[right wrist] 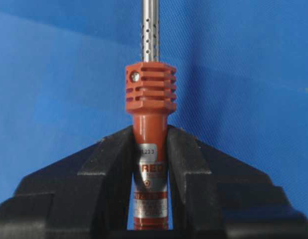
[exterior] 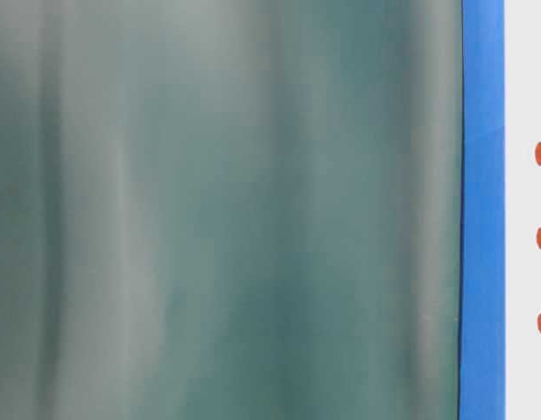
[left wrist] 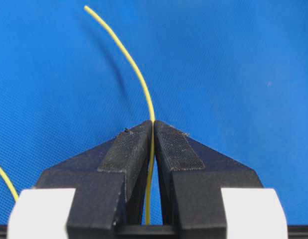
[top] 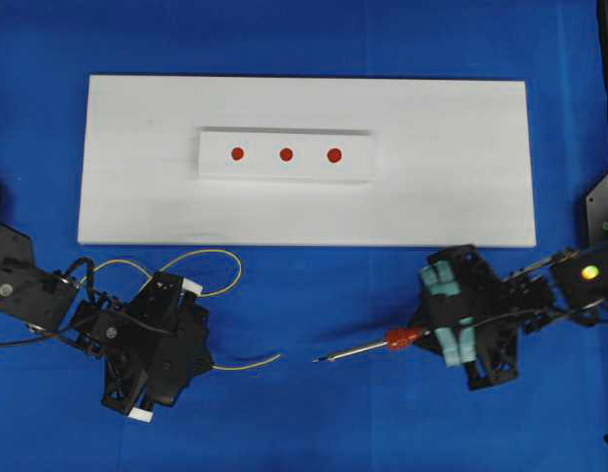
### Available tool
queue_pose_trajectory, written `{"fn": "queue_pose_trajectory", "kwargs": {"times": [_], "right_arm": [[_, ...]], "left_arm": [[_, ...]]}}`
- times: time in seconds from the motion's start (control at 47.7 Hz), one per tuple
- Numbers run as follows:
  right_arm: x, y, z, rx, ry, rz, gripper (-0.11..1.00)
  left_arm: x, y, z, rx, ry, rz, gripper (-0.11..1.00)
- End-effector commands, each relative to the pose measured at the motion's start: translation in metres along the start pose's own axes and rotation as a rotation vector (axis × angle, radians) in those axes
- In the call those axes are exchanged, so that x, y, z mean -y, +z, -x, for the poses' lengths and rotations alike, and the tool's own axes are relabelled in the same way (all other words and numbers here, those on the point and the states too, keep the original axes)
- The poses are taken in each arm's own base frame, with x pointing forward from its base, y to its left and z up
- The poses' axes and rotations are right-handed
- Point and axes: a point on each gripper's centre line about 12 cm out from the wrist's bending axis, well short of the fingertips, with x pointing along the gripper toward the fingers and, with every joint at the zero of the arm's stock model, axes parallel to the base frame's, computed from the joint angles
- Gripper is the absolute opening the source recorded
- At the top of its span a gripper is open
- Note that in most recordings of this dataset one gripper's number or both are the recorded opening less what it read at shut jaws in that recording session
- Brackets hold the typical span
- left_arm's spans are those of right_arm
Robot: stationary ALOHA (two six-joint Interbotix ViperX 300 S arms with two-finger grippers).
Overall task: Touch the tip of the soldering iron to the tip of the solder at the mark.
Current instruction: 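Set down the iron and solder wire and open both grippers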
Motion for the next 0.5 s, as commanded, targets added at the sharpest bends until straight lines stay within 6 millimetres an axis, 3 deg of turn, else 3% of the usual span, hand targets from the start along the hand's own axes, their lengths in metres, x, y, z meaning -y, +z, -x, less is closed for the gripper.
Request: {"fn": "queue_pose_trajectory", "kwargs": {"times": [0.0,0.398,0.482], "right_arm": [[-0.006,0.011,-0.004,0.032,0.016,0.002,0.06],[-0.004,0.006,-0.015,0.005,0.008,-0.015,0.07],[-0.004,0.006,-0.015,0.004,0.008,-0.017,0.11]], "left_arm": [[0.001,0.010,0.002,0.029,-0.003,-0.005,0.02],[0.001,0.006,-0.001,-0.026,0.001,-0.010,0.02],[0.001,0.006,-0.002,-0.034,0.002,0.000,0.11]]}}
